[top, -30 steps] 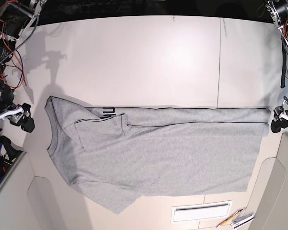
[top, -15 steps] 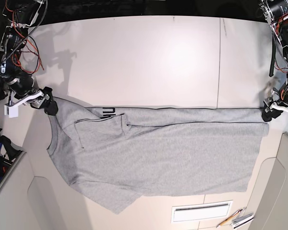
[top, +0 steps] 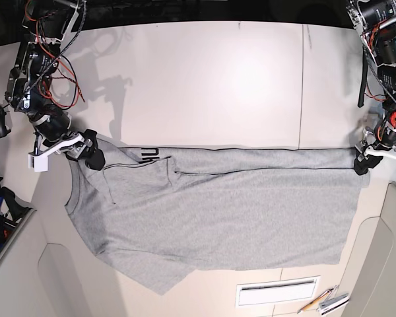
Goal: Fold the T-shirt properly
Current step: 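Lay the folded edge down and smooth it taut with both grippers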
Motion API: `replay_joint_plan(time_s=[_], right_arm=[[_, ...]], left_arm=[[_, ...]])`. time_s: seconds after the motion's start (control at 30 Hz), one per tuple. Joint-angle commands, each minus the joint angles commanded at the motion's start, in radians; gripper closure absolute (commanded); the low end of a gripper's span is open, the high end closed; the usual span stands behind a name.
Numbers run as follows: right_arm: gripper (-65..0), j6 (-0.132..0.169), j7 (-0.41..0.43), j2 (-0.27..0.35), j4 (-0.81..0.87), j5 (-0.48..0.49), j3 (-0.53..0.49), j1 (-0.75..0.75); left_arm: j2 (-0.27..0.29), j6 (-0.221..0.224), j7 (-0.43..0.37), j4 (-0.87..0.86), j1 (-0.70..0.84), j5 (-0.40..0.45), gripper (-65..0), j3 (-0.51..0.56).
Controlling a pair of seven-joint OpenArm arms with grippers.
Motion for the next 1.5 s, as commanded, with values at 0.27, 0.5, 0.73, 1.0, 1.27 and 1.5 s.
replay_joint_plan(time_s=[0.27, 0.5, 0.73, 1.0, 1.27, 1.5], right_arm=[[0.0, 0.001, 0.018, 0.0, 0.0, -0.071, -0.039, 0.003], [0.0, 0.027, -0.055, 0.001, 0.043, -0.034, -0.004, 0.002], [0.0, 0.047, -0.18, 0.082, 0.123, 0.114, 0.084, -0.069], [0.0, 0.05, -0.159, 0.119, 0.124, 0.101, 0.086, -0.081], [0.0, 0.05, -0.177, 0.12, 0.124, 0.138, 0.153, -0.161], [0.0, 0.053, -0.177, 0.12, 0.124, 0.163, 0.197, -0.202]], left_arm=[[-0.001, 0.0, -0.011, 0.0, -0.002, 0.062, 0.0, 0.087], [-0.034, -0.075, 0.05, 0.064, -0.001, 0.059, 0.0, 0.087], [-0.064, -0.09, 0.121, 0.262, 0.126, 0.051, 0.0, 0.085], [-0.06, -0.09, 0.125, 0.363, 0.199, 0.014, 0.0, 0.085], [-0.061, -0.091, 0.159, 0.4, 0.275, 0.014, 0.0, 0.084], [-0.06, -0.09, 0.162, 0.457, 0.309, 0.014, 0.0, 0.084]])
